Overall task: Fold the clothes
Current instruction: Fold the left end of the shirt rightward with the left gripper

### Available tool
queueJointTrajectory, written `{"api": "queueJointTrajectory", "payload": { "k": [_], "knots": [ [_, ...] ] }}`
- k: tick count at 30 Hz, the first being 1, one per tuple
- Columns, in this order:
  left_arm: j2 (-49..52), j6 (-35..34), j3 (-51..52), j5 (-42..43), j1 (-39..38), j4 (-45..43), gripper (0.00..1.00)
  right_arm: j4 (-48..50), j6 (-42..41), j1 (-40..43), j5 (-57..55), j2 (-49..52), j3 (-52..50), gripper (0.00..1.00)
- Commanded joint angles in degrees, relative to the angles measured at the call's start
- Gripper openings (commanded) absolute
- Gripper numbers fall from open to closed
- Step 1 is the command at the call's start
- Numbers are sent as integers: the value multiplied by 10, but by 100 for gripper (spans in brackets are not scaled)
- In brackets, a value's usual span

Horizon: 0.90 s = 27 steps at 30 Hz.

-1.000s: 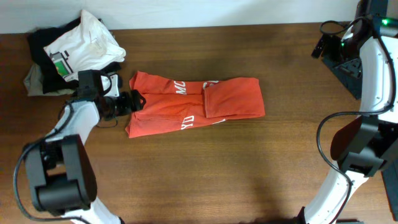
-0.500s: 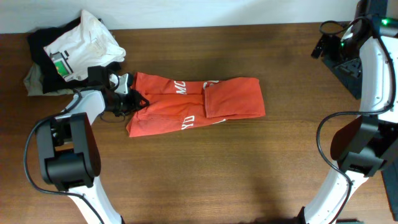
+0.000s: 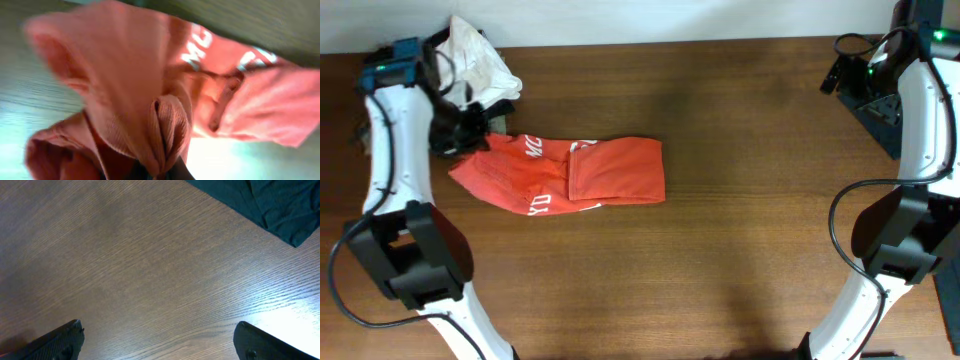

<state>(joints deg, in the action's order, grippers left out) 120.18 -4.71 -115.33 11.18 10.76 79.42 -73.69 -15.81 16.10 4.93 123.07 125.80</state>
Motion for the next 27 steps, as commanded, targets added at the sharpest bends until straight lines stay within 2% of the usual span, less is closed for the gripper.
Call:
{"api": "queueJointTrajectory", "payload": {
  "k": [1, 6, 10, 16, 18, 20, 21, 22, 23, 24, 26, 27],
  "knots": [
    [-26, 2, -12, 17, -84, 9, 0, 0, 5, 1, -7, 1, 2, 99],
    [-23, -21, -10, 15, -230, -54, 0, 0, 5, 1, -7, 1, 2, 99],
    [-14, -21, -10, 14, -302, -94, 0, 0, 5, 1, -7, 1, 2, 99],
    [72, -47, -10, 14, -358, -123, 1, 0, 5, 1, -7, 1, 2, 99],
    [94, -47, -10, 15, -374, -139, 9, 0, 5, 1, -7, 1, 2, 99],
    [113, -51, -10, 15, -387, -156, 9, 0, 5, 1, -7, 1, 2, 99],
    [114, -50, -10, 14, -391, -165, 27, 0, 5, 1, -7, 1, 2, 99],
    [114, -50, -13, 14, -394, -170, 65, 0, 5, 1, -7, 1, 2, 99],
    [114, -51, -26, 15, -394, -161, 71, 0, 5, 1, -7, 1, 2, 99],
    [112, -51, -47, 15, -394, -141, 72, 0, 5, 1, -7, 1, 2, 99],
    [107, -46, -153, 14, -394, -46, 77, 0, 5, 1, -7, 1, 2, 99],
    [107, -46, -210, -5, -393, 14, 84, 0, 5, 1, -7, 1, 2, 99]
  ]
}}
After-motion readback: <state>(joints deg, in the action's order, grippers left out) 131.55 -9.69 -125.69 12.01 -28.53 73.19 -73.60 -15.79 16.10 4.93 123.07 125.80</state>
